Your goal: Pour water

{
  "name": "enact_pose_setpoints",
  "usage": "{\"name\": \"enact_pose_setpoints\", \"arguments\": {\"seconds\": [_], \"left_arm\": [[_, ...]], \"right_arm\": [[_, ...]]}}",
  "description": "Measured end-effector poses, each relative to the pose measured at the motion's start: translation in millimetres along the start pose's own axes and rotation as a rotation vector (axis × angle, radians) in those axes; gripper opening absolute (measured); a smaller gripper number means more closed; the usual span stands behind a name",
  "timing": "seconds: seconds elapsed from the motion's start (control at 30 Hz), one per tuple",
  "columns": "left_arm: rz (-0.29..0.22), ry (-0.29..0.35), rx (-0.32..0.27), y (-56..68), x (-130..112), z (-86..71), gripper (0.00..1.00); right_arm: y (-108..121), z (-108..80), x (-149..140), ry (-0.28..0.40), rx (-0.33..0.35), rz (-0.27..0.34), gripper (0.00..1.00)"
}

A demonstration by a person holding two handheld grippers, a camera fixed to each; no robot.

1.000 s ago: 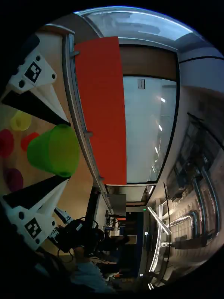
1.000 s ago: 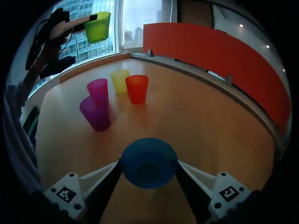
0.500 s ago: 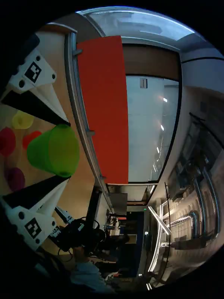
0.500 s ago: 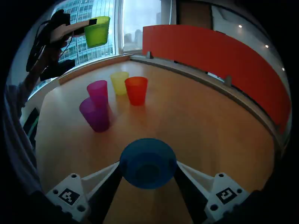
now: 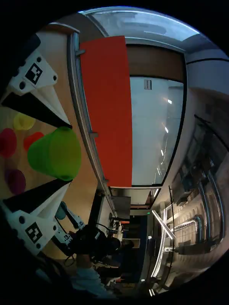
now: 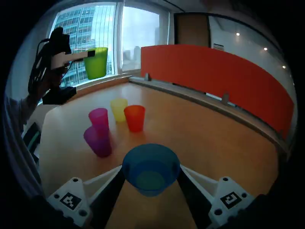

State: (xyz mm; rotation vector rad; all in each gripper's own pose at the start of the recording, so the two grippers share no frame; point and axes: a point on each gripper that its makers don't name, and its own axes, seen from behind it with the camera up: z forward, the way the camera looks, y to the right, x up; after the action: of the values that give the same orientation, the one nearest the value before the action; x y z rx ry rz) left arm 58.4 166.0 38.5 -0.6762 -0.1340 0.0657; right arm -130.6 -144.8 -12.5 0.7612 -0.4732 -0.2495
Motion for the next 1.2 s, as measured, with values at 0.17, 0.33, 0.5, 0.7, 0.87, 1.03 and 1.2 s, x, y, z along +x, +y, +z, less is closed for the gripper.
{"name": "enact_pose_setpoints", "arguments": {"seconds": [0.17,0.33,0.5,0.7,0.87,1.03,1.2], "left_arm": [[0.0,0.001,-0.001,1.7,1,-0.6,0.9],[-0.001,0.003,-0.007,4.1,2,-0.3,0.9],[-0.004,0.003,-0.008,5.1,0,0.6,0.9],[-0.011,0.004,-0.009,5.8,-2,2.7,0.9],[-0.017,0.008,-0.013,7.1,-1,3.2,0.9],[-0.01,0.007,-0.016,7.6,0,3.7,0.9],[0.004,0.007,-0.018,8.9,1,3.0,0.9]], "right_arm": [[4,-7.3,34,0.088,-0.012,-0.011,0.91],[8,-14.3,63,0.166,-0.028,-0.021,0.91],[14,-21.4,91,0.242,-0.044,-0.025,0.91],[18,-31.9,123,0.323,-0.049,-0.015,0.91],[17,-39.8,145,0.38,-0.051,-0.024,0.91],[16,-44.6,157,0.403,-0.049,-0.029,0.91],[15,-47.1,162,0.403,-0.05,-0.039,0.91]]}}
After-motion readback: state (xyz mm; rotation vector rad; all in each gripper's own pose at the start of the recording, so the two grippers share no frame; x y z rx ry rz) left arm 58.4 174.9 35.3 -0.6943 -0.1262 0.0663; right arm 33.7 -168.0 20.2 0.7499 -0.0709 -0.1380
